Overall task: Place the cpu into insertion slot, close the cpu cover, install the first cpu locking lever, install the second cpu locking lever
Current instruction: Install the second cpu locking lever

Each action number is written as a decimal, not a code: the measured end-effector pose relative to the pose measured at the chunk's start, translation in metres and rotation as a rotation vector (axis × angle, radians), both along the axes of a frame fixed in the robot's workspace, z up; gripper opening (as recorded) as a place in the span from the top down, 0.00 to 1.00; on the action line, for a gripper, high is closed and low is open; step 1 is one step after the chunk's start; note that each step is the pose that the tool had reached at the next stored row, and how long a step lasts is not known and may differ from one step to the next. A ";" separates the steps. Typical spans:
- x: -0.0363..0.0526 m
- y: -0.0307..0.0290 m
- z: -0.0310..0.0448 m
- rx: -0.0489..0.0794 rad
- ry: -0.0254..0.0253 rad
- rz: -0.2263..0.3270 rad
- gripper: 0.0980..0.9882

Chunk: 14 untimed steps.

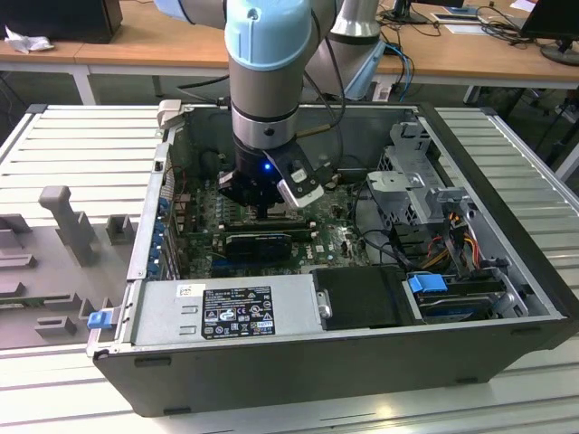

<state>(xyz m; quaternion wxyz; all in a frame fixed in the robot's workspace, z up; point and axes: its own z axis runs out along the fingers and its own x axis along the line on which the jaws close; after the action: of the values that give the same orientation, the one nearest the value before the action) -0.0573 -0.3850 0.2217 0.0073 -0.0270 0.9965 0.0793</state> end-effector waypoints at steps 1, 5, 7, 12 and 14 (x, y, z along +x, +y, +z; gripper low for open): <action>0.0000 -0.0002 0.0000 0.000 0.0000 0.000 0.99; 0.0000 -0.0006 0.0000 0.000 0.0000 0.000 0.99; 0.0000 -0.0006 0.0000 0.000 0.0000 0.000 0.99; 0.0000 -0.0007 0.0000 0.000 0.0000 0.000 0.99; -0.0003 -0.0009 0.0000 0.000 0.0000 0.000 0.99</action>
<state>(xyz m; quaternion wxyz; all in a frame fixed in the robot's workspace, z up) -0.0576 -0.3859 0.2217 0.0072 -0.0271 0.9965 0.0792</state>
